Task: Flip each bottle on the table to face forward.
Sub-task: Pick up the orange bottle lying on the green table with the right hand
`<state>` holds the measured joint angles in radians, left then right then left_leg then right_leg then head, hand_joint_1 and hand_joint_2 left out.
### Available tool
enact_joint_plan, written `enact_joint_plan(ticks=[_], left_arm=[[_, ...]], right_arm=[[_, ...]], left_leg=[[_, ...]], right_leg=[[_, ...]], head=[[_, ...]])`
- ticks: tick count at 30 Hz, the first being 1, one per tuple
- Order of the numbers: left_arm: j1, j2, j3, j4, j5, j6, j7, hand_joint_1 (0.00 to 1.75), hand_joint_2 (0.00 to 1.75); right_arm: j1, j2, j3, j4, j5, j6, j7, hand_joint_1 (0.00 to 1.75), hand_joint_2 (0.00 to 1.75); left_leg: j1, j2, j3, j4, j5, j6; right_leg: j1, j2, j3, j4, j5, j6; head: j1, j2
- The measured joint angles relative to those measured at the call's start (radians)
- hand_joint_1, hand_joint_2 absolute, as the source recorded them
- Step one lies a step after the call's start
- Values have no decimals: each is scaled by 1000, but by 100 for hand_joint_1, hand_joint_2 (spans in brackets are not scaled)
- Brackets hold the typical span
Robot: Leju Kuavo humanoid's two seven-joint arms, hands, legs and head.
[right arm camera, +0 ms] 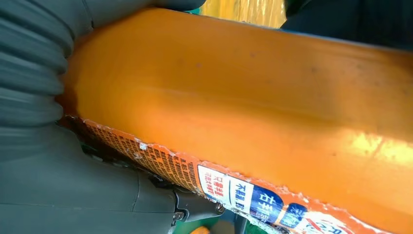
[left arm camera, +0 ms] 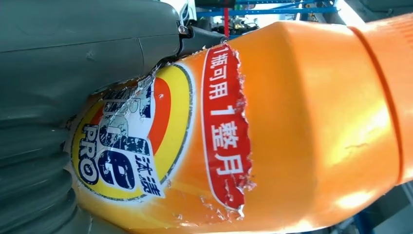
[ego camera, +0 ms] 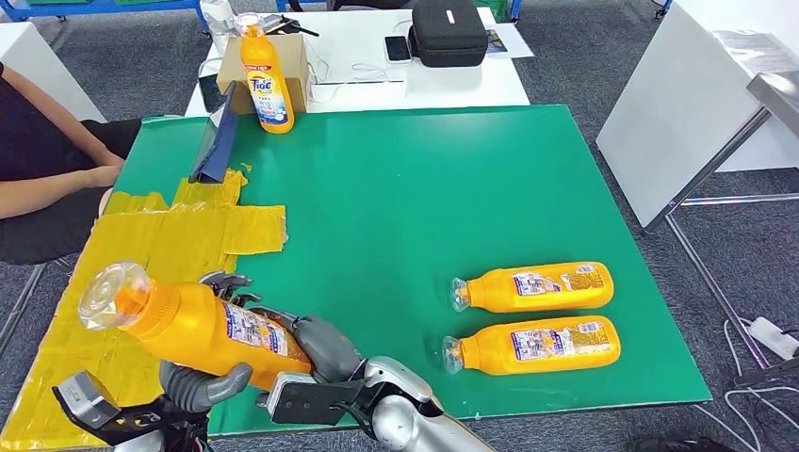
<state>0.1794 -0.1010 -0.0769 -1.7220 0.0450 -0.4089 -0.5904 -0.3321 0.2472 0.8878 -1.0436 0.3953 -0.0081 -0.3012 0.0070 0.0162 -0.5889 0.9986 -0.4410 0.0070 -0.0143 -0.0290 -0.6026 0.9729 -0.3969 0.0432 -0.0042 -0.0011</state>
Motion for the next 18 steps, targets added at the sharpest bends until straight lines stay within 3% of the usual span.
enact_joint_plan(ticks=[8, 9, 12, 13, 17, 18], left_arm=[[-23, 5, -29, -7, -183, 117, -28, 175, 175], [-25, 7, -32, -9, -188, 122, -29, 175, 175], [-29, 18, -31, -21, -186, 124, -38, 175, 175], [-29, 21, -28, -25, -187, 123, -44, 175, 175], [-48, 28, 2, -36, -230, 145, -64, 175, 175], [-58, 29, 13, -37, -270, 179, -69, 175, 175]], right_arm=[[9, -44, -68, -30, -10, -55, -3, 175, 175], [8, -47, -78, -38, -11, -47, -2, 157, 175], [-6, -39, -96, -48, -13, -27, 9, 26, 175], [-14, -32, -101, -48, -13, -25, 14, 0, 175], [-59, 3, -123, -39, 1, -41, 23, 0, 175], [-69, 10, -128, -39, 12, -55, 23, 0, 131]], left_leg=[[0, -1, -1, 0, 0, 0], [0, -1, -1, 0, 0, 0], [0, -1, -1, 0, 0, 0], [0, -1, -1, 0, 0, 0], [1, -2, -1, 0, 1, -1], [1, -2, -1, 0, 2, -1]], right_leg=[[0, -1, 0, 0, 0, 0], [0, -1, 0, 0, 0, 0], [0, -1, 0, 0, 0, 0], [0, -1, 0, 0, 0, 0], [1, -1, 0, 1, 0, 0], [1, -2, 0, 1, 0, 0]], head=[[0, 0], [0, 0], [0, 0], [0, 0], [0, 0], [0, 0]])
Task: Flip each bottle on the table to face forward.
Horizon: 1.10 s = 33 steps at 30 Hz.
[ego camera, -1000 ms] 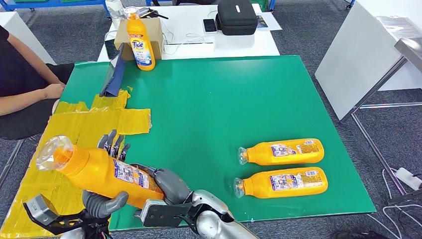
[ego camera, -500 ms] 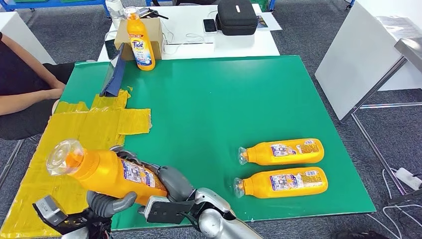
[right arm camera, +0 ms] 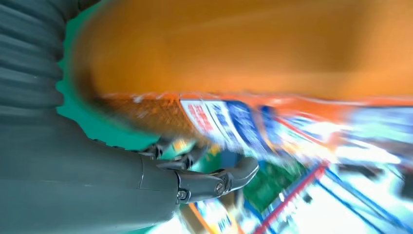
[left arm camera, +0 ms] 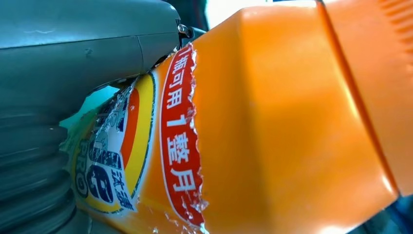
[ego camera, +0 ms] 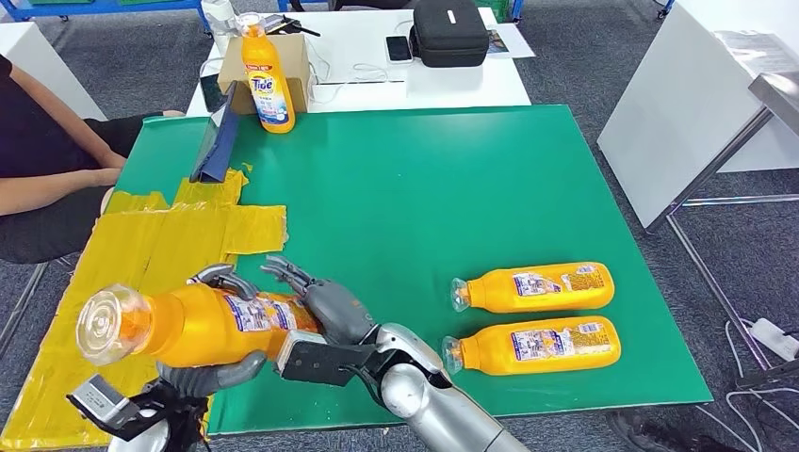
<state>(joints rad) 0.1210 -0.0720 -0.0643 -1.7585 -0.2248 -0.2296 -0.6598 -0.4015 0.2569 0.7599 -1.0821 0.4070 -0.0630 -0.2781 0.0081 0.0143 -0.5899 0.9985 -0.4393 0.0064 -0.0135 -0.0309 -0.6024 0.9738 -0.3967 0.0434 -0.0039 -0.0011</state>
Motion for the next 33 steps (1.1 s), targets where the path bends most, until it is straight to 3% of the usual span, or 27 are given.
enact_joint_plan(ticks=[3, 6, 9, 11, 13, 17, 21, 27, 31, 33], left_arm=[[-22, 8, 37, 5, -165, 137, -10, 175, 175], [-34, 17, 53, 17, -411, 351, 18, 175, 175], [-53, 24, 43, 55, -839, 640, 156, 175, 175], [-68, 41, 30, 109, -1060, 747, 285, 175, 175], [-83, 67, 20, 178, -1183, 792, 388, 175, 175], [-114, 120, 17, 316, -1274, 767, 480, 175, 175], [-161, 182, 12, 458, -1334, 660, 568, 175, 175], [-223, 250, 3, 600, -1340, 588, 583, 175, 175], [-238, 275, -4, 634, -1309, 561, 565, 0, 175], [-241, 289, -5, 644, -1282, 552, 545, 0, 175]], right_arm=[[-28, 7, -18, -14, 33, -61, 0, 0, 0], [-19, -20, -44, -70, 64, -100, -8, 0, 0], [52, -102, -84, -177, 75, -108, -42, 0, 0], [116, -176, -130, -252, 60, -76, -75, 0, 0], [181, -251, -185, -321, 41, -23, -105, 0, 0], [275, -368, -270, -420, 23, 70, -129, 0, 175], [315, -457, -310, -485, 17, 139, -119, 0, 175], [337, -543, -340, -534, 7, 190, -105, 0, 175], [342, -581, -348, -547, -4, 210, -94, 0, 175], [345, -602, -358, -548, -13, 220, -89, 0, 175]], left_leg=[[0, 0, 1, 0, 0, 0], [0, 0, 1, 1, 1, 0], [-1, -3, 1, 1, 0, 1], [-3, -4, 1, 1, 0, 2], [-4, -4, 0, 1, -1, 3], [-5, -2, 0, 1, -2, 4], [-4, -1, 0, 0, -2, 4], [-4, -1, 3, 0, -1, 3], [-4, -1, 5, 0, -2, 3], [-4, 0, 6, -1, -2, 3]], right_leg=[[0, 0, 0, 0, 1, 0], [-1, -1, -1, -1, 2, -2], [-1, -5, 1, -3, 1, -2], [-2, -6, 2, -4, 1, -2], [-4, -5, 2, -4, 2, -2], [-4, -5, 1, -4, 2, -1], [-3, -4, 1, -4, 2, -1], [-3, -4, 4, -3, 1, -2], [-3, -4, 7, -3, 1, -1], [-3, -4, 9, -3, 1, -1]], head=[[0, 0], [0, 0], [0, 0], [0, 0], [0, 0], [0, 0], [-1, 0], [0, 0], [-1, 0], [-1, 0]])
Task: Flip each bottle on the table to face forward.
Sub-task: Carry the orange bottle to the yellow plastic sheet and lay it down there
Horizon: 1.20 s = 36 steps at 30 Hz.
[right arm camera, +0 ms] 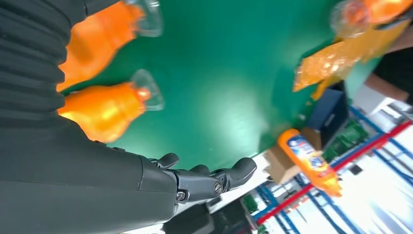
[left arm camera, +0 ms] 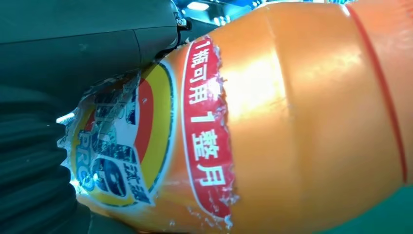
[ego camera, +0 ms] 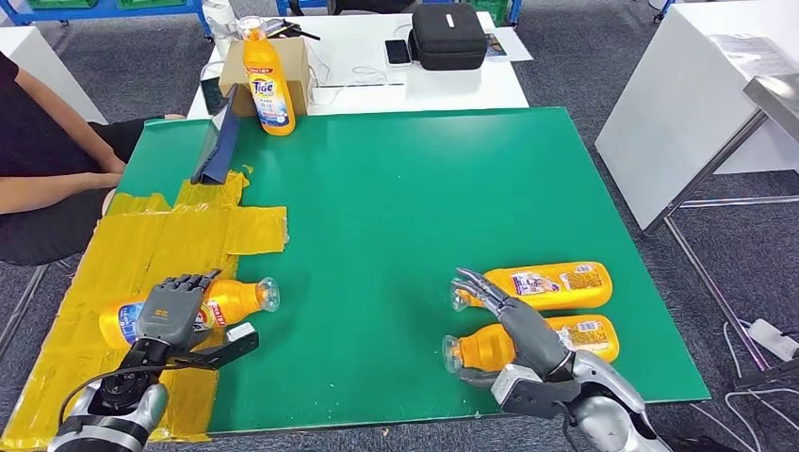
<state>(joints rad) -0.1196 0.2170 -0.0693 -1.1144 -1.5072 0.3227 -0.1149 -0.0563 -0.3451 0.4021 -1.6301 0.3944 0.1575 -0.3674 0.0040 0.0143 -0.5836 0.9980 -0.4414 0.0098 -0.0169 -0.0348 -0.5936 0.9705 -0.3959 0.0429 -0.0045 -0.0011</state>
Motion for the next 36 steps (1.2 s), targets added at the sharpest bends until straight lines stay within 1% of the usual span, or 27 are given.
enact_joint_plan(ticks=[4, 8, 10, 12, 15, 19, 22, 25, 29, 33, 36], left_arm=[[-1, 17, 0, 11, 25, -1, -19, 0, 175], [-4, 21, 1, 17, 28, -1, -21, 0, 175], [-4, 23, 1, 19, 38, -3, -27, 0, 87], [-4, 29, 3, 20, 91, -20, -64, 0, 0], [17, 56, 15, 2, 279, -85, -187, 0, 0], [86, 101, 45, -99, 562, -208, -340, 0, 0], [137, 105, 89, -185, 736, -279, -427, 0, 0], [166, 81, 132, -246, 848, -304, -476, 0, 0], [185, 37, 191, -313, 1000, -349, -517, 0, 0], [187, -3, 257, -363, 1204, -475, -540, 0, 0], [184, -29, 302, -393, 1299, -557, -542, 0, 0]], right_arm=[[10, -34, -22, -2, -11, 9, 3, 0, 175], [15, -50, -33, -4, -12, 9, 3, 0, 175], [16, -54, -35, -5, -12, 9, 4, 0, 175], [16, -61, -37, -6, -15, 15, 9, 0, 175], [17, -86, -49, -6, -35, 39, 18, 0, 175], [18, -140, -78, -5, -56, 74, 28, 0, 175], [19, -178, -98, -5, -61, 94, 43, 0, 175], [30, -211, -110, -6, -60, 102, 60, 0, 175], [87, -257, -133, -31, -56, 103, 80, 0, 175], [126, -302, -155, -58, -53, 118, 100, 0, 175], [149, -338, -166, -77, -57, 129, 115, 0, 175]], left_leg=[[0, 1, 2, 0, 0, 0], [0, 1, 3, 0, 0, 0], [0, 1, 4, 0, 0, 0], [0, 1, 4, 0, 0, 0], [0, 1, 4, 0, 0, 0], [0, 0, 3, 0, 2, 1], [-1, -1, 1, 1, 2, 1], [-2, -1, -1, 1, 1, 1], [-2, -3, -3, 1, 1, 1], [-2, -2, -4, 1, 1, 2], [-2, -2, -4, 1, 1, 2]], right_leg=[[0, 1, 2, 0, 0, 0], [0, 1, 2, 2, 0, 0], [0, 1, 2, 2, 0, 0], [0, 1, 2, 2, 0, 0], [0, 1, 2, 3, 0, 0], [-1, 1, 1, 3, -1, 1], [-2, 0, -1, 2, -1, 1], [-3, 0, -3, 2, -1, 2], [-3, -1, -4, 2, -1, 2], [-3, -1, -5, 2, -1, 2], [-3, -1, -6, 2, -1, 2]], head=[[0, 0], [0, 0], [0, 0], [0, 0], [0, 0], [0, 0], [0, 0], [0, 0], [0, 0], [0, 0], [0, 0]])
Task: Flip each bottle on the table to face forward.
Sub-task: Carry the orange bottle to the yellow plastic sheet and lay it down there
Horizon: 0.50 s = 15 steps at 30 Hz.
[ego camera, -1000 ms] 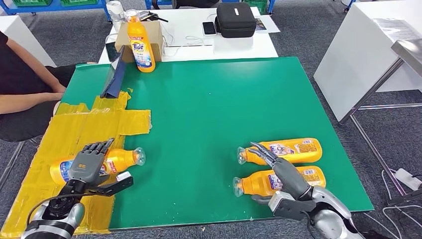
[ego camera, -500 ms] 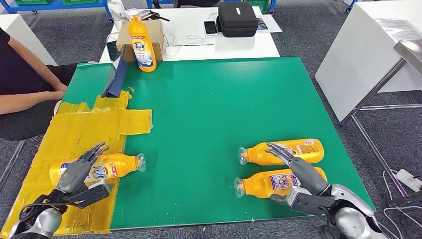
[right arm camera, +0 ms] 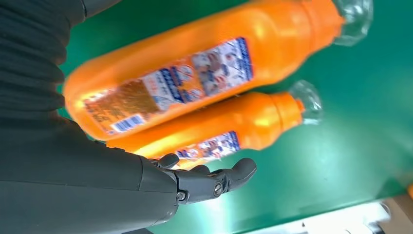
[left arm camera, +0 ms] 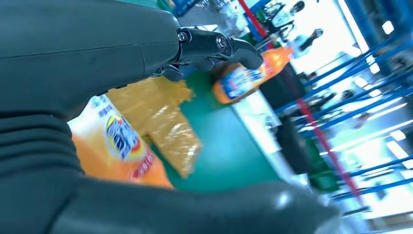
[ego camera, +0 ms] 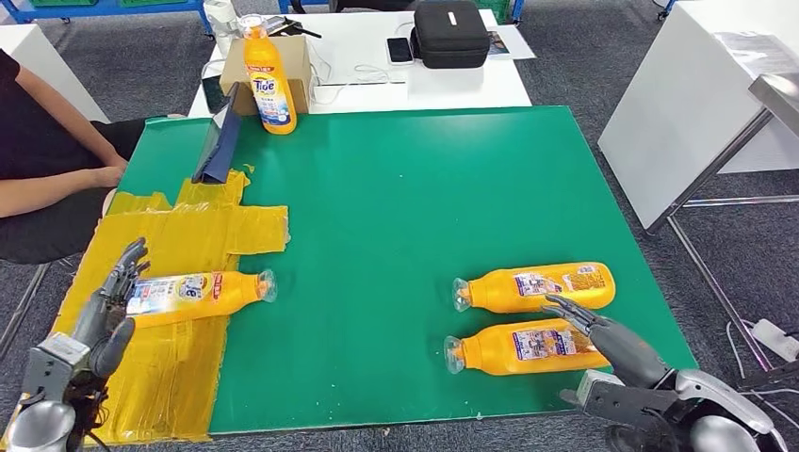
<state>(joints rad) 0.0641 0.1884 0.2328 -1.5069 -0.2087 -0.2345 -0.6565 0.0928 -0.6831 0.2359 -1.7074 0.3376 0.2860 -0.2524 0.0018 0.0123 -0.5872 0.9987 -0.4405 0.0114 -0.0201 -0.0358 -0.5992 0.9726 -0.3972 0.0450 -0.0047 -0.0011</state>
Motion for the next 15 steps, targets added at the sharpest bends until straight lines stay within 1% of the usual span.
enact_joint_plan(ticks=[4, 7, 12, 15], left_arm=[[0, -23, 34, -32, 29, -45, 0, 0, 0], [0, -34, 41, -48, 38, -67, 1, 0, 0], [0, -50, 39, -65, 50, -92, 6, 0, 0], [-1, -57, 37, -71, 49, -94, 9, 0, 0]], right_arm=[[31, -40, -15, -25, 9, -1, 21, 0, 175], [35, -50, -16, -30, 49, -14, 27, 0, 175], [7, -37, 1, -13, 145, -47, 36, 0, 175], [-22, -23, 17, 14, 180, -58, 42, 0, 175]], left_leg=[[0, 0, 0, 0, 0, 0], [0, 0, 0, 0, 0, 0], [0, 1, 0, 0, 0, 0], [0, 1, 0, 0, 0, 0]], right_leg=[[0, 0, 0, 0, 0, 0], [0, 0, 0, 0, 0, 0], [0, 0, 0, 0, 0, 0], [0, 0, 0, 0, 0, 0]], head=[[0, 0], [0, 0], [0, 0], [0, 0]])
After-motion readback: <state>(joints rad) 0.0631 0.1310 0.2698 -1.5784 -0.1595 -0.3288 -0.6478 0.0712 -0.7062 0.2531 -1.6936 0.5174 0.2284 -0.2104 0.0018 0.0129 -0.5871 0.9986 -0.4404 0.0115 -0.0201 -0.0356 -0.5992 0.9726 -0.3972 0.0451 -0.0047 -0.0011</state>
